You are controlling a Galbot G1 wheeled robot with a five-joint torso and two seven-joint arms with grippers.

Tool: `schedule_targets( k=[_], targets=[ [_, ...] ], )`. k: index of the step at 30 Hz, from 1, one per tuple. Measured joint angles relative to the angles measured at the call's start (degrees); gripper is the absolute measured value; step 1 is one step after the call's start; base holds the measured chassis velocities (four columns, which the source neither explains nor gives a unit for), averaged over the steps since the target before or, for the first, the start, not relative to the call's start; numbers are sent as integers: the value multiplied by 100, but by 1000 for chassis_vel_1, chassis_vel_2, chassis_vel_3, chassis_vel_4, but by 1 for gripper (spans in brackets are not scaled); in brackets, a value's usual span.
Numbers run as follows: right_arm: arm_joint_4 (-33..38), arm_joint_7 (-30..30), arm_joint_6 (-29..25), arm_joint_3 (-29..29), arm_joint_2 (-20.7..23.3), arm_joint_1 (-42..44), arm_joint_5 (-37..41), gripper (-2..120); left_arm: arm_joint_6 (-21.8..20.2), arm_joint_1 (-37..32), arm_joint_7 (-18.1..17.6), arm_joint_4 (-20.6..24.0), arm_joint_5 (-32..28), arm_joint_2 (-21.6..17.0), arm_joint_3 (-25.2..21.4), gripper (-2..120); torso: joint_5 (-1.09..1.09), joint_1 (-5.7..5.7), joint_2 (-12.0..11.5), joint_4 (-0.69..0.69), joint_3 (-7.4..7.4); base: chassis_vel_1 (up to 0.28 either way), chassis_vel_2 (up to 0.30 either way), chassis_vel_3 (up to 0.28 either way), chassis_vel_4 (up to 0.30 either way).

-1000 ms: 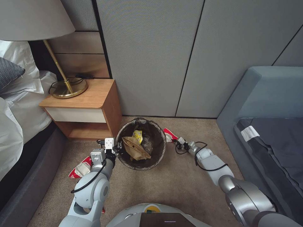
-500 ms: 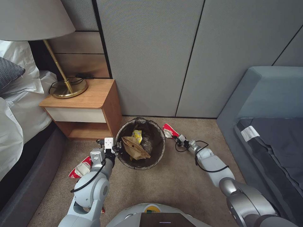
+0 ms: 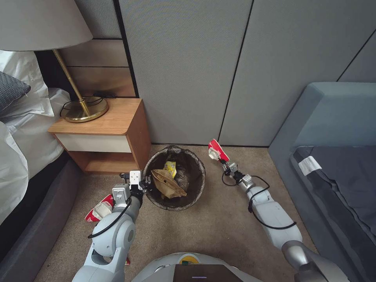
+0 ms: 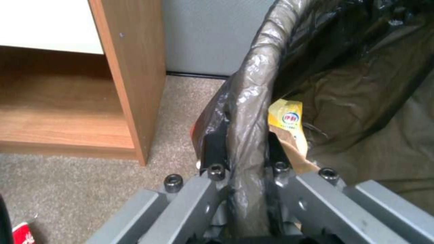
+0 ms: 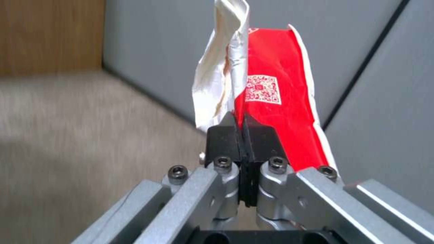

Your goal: Pick up the trash bin, then pick up the garbage from the floor and place it into the trash bin.

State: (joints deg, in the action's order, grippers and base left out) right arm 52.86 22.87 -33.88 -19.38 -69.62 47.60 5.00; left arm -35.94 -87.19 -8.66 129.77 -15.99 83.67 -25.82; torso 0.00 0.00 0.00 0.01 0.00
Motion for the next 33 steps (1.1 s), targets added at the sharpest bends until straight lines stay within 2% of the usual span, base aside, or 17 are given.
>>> schedule_targets(
  k=[2,3,5,7,9,10,12,14,15,17,19,26,33],
  targets=[
    [517,3,-67,-7,114,254,255,0,0,-4,-2,-23,2,-1,-4,0,0,0,0,0,0,0,0,0,0],
    [517,3,-67,-7,114,254,255,0,0,-4,-2,-23,2,-1,-4,0,0,0,0,0,0,0,0,0,0],
    [1274,107,-76,-22,240,541,538,0,-2,-1,-2,-51,2,-2,-1,0,0,0,0,-4,0,0,0,0,0],
    [1507,152,-72,-24,268,614,610,0,-3,3,-2,-64,1,-2,5,0,0,0,0,-4,0,0,0,0,0],
    [2387,318,17,-18,371,893,843,0,-6,8,-3,-103,2,2,35,0,2,0,0,0,0,0,0,0,0],
    [2387,318,17,-18,371,893,843,0,-6,8,-3,-103,2,2,35,0,2,0,0,0,0,0,0,0,0],
    [3022,376,114,31,436,1056,908,0,-20,9,-13,-113,3,14,61,0,1,0,0,0,0,0,0,0,0],
    [3172,389,142,50,451,1088,918,0,-26,10,-23,-113,2,16,80,0,2,0,0,-2,0,0,0,0,0],
    [3516,408,220,116,484,1152,926,0,-53,9,-42,-111,-24,18,103,0,-1,0,0,-2,0,0,0,0,0],
    [3625,410,239,144,498,1170,927,0,-67,8,-51,-106,-45,16,107,0,0,0,0,-2,0,0,0,0,0],
    [4212,406,367,460,638,1275,905,0,-122,0,-86,-89,-128,-2,113,0,0,0,0,-1,0,0,0,0,0],
    [4668,402,489,999,849,1379,786,0,-209,0,-129,-34,-247,-21,122,0,1,0,0,-1,0,0,0,0,0],
    [4558,408,486,1260,917,1461,628,0,-295,0,-174,31,-336,-30,145,0,0,0,0,-1,0,0,0,0,0]
  ],
)
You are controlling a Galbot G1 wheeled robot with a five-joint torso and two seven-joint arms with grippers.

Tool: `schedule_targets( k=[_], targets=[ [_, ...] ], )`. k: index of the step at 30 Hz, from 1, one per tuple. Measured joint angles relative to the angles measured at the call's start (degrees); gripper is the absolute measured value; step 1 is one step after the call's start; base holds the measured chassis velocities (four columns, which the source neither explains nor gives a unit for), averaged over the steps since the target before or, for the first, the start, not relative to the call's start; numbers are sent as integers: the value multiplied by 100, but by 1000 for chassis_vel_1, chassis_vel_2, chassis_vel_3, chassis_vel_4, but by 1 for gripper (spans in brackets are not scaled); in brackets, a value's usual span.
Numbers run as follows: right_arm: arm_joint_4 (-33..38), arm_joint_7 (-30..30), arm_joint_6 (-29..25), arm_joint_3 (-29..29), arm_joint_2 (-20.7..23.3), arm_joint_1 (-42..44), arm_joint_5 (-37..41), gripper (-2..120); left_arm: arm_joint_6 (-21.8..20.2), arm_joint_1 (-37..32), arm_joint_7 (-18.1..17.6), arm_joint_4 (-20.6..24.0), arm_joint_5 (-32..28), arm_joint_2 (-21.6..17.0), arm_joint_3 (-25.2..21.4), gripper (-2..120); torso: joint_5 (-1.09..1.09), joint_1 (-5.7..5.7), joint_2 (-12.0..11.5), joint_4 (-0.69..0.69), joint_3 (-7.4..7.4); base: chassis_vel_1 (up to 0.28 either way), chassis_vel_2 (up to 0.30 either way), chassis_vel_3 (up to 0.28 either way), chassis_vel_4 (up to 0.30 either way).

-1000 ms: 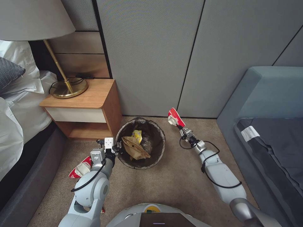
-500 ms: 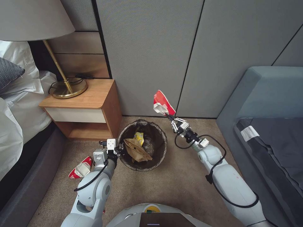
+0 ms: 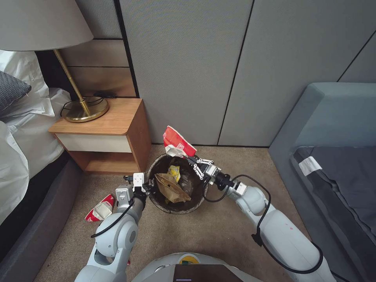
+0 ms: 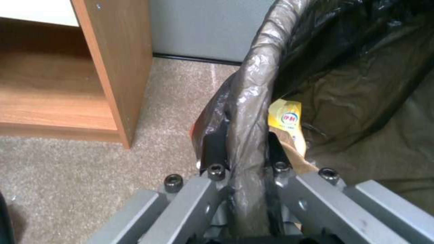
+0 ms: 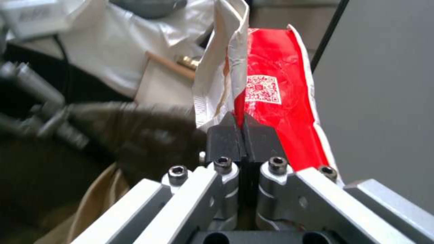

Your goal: Pick up the trash bin, then pick up the garbage from the floor and place it into the trash bin.

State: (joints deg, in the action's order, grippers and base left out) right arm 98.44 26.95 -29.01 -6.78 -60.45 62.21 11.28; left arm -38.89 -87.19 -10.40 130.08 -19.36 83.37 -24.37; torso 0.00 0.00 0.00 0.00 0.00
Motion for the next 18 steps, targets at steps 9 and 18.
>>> schedule_targets(
  k=[9,18],
  targets=[
    [-265,116,-141,41,-11,198,-132,0,-212,-11,-114,77,-195,-18,18,0,0,0,0,0,0,0,0,0,0],
    [-467,179,-243,1,-58,326,-208,0,-264,9,-182,100,-311,-30,3,0,0,0,0,0,0,0,0,0,0]
  ],
)
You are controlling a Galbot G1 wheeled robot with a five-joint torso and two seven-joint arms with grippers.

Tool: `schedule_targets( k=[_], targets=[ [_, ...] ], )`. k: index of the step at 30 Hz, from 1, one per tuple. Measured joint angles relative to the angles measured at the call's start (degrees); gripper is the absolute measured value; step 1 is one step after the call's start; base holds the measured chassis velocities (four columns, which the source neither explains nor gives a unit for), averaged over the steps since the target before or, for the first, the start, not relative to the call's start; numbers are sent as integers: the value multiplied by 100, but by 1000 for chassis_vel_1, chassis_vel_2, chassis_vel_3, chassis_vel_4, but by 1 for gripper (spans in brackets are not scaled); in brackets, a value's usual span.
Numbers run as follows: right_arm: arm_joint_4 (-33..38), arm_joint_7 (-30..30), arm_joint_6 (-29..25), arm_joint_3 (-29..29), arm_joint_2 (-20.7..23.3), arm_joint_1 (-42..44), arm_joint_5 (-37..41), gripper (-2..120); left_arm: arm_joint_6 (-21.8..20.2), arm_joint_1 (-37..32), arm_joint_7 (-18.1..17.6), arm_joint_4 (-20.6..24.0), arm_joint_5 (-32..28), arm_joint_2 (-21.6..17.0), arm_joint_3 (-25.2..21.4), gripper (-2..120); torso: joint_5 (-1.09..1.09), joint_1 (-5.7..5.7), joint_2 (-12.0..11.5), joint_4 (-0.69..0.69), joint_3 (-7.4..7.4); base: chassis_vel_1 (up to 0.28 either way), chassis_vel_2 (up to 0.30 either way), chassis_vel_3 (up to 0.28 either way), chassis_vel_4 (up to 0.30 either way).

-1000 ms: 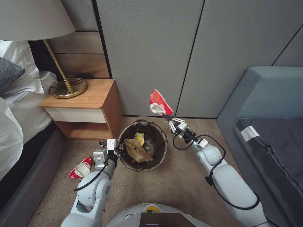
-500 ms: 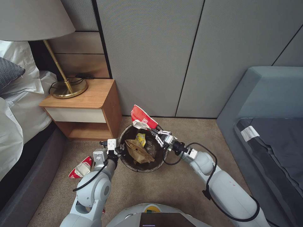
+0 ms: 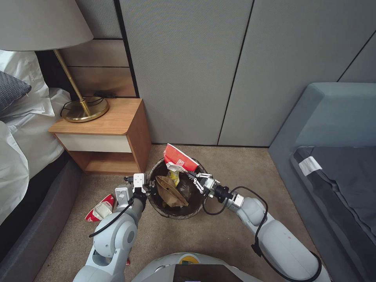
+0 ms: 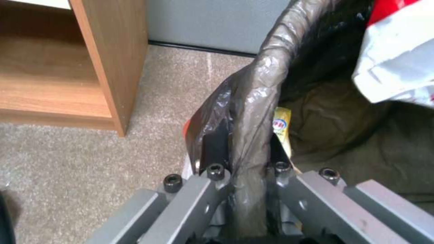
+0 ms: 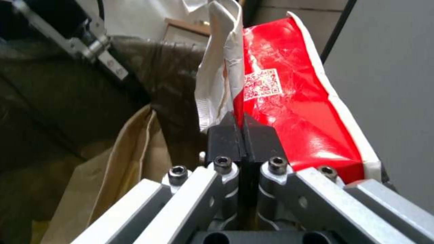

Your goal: Pick up the trash bin, then pick up the garbage from the floor and place it into the trash bin.

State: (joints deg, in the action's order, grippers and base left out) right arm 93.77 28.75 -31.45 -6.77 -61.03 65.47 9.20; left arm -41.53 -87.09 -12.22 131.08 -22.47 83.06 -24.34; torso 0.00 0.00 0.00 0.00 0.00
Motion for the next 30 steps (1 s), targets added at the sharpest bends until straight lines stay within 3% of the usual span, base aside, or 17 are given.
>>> schedule_targets(
  k=[30],
  targets=[
    [200,313,-24,-21,17,149,-37,0,-3,75,-35,-27,-25,40,-6,2,0,0,0,0,0,0,0,0,0]
  ],
)
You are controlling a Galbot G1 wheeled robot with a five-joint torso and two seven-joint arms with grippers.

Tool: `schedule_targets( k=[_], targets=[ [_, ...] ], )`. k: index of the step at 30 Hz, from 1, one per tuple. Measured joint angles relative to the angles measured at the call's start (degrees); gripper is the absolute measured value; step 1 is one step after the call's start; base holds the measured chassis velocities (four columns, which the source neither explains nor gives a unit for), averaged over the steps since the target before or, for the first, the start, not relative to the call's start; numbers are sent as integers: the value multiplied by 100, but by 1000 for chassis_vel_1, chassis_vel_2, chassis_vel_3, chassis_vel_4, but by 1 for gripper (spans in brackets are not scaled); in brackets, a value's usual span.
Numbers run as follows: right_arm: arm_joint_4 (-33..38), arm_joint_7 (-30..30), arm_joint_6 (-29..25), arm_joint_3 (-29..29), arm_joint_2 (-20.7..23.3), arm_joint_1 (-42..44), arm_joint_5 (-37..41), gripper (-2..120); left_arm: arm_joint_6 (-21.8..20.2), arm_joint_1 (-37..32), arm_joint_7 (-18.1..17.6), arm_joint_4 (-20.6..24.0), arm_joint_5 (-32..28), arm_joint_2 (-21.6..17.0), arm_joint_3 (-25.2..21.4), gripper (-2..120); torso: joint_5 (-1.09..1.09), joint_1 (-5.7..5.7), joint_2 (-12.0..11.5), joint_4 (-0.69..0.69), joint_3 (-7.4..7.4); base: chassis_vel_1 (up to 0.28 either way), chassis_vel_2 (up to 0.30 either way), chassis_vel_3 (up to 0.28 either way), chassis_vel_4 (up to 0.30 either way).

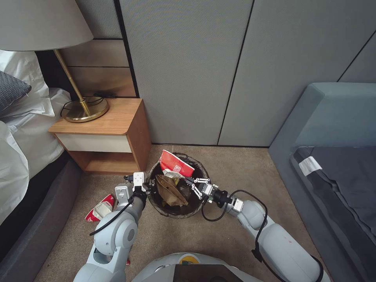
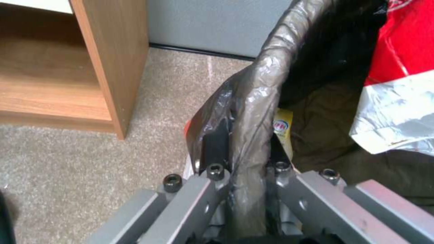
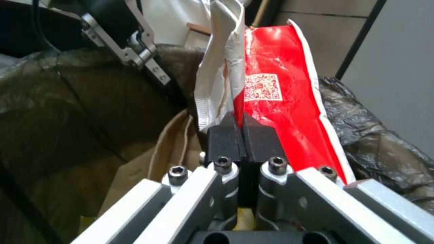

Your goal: Pick up the trash bin, then pick up the garbage from the floor and place it into the trash bin.

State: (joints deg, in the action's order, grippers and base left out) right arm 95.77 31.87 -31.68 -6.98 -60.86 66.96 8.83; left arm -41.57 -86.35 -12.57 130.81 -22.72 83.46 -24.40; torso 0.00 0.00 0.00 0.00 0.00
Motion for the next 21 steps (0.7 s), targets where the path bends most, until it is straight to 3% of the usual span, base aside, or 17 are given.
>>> schedule_targets(
  k=[21],
  targets=[
    [-115,473,-31,-119,28,79,60,0,11,41,-5,13,-51,4,-15,2,0,0,0,0,0,0,0,0,0]
  ],
)
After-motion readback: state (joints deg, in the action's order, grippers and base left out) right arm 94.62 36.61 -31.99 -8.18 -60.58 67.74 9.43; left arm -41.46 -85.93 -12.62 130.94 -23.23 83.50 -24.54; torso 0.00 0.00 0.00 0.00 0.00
